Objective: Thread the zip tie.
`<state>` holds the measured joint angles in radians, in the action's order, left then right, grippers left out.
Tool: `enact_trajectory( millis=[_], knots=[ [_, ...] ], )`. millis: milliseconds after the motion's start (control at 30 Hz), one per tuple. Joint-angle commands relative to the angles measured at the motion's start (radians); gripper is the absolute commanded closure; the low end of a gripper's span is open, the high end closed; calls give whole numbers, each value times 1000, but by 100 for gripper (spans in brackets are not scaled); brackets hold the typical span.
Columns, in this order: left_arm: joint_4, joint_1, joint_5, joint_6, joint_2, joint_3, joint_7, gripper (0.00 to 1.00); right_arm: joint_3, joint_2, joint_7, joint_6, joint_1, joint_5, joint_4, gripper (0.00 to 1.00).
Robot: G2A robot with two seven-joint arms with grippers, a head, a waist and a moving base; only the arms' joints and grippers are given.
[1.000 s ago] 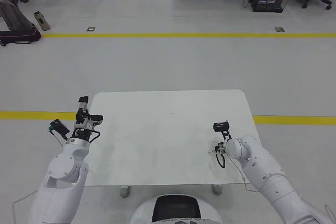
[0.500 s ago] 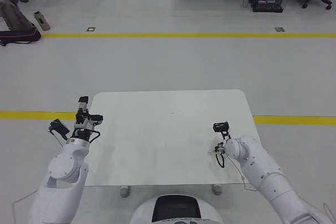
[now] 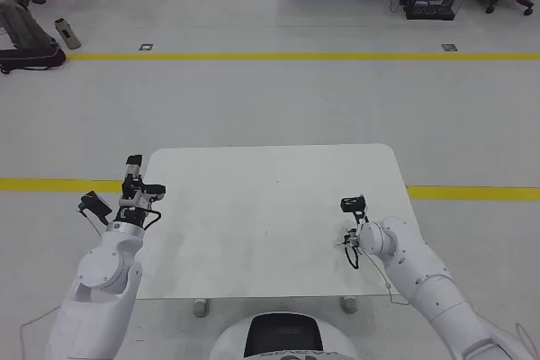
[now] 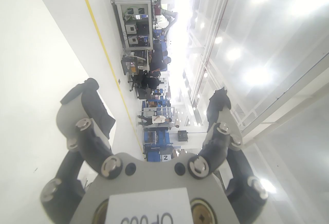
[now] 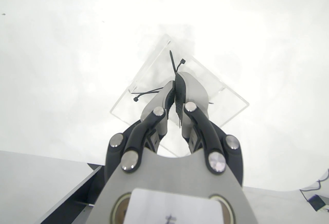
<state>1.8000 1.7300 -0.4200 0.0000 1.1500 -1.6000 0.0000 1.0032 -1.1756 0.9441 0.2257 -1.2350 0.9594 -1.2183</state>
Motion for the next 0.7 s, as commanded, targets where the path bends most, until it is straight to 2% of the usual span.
enact_trajectory(
  millis=[0, 67, 133, 300, 433, 533, 667],
  knots=[
    [0, 0, 0, 0, 0, 0, 0, 0, -1, -2, 2, 1, 2, 1, 3, 97],
    [0, 0, 0, 0, 0, 0, 0, 0, -3, -3, 4, 2, 4, 3, 4, 95],
    [0, 0, 0, 0, 0, 0, 0, 0, -5, -5, 7, 4, 6, 4, 4, 88],
    [0, 0, 0, 0, 0, 0, 0, 0, -6, -8, 10, 8, 6, 9, 1, 86],
    [0, 0, 0, 0, 0, 0, 0, 0, -9, -11, 14, 11, 9, 13, 6, 89],
    [0, 0, 0, 0, 0, 0, 0, 0, -11, -14, 16, 13, 14, 11, 14, 100],
    [0, 0, 0, 0, 0, 0, 0, 0, -12, -17, 17, 19, 19, 11, 22, 100]
  ],
)
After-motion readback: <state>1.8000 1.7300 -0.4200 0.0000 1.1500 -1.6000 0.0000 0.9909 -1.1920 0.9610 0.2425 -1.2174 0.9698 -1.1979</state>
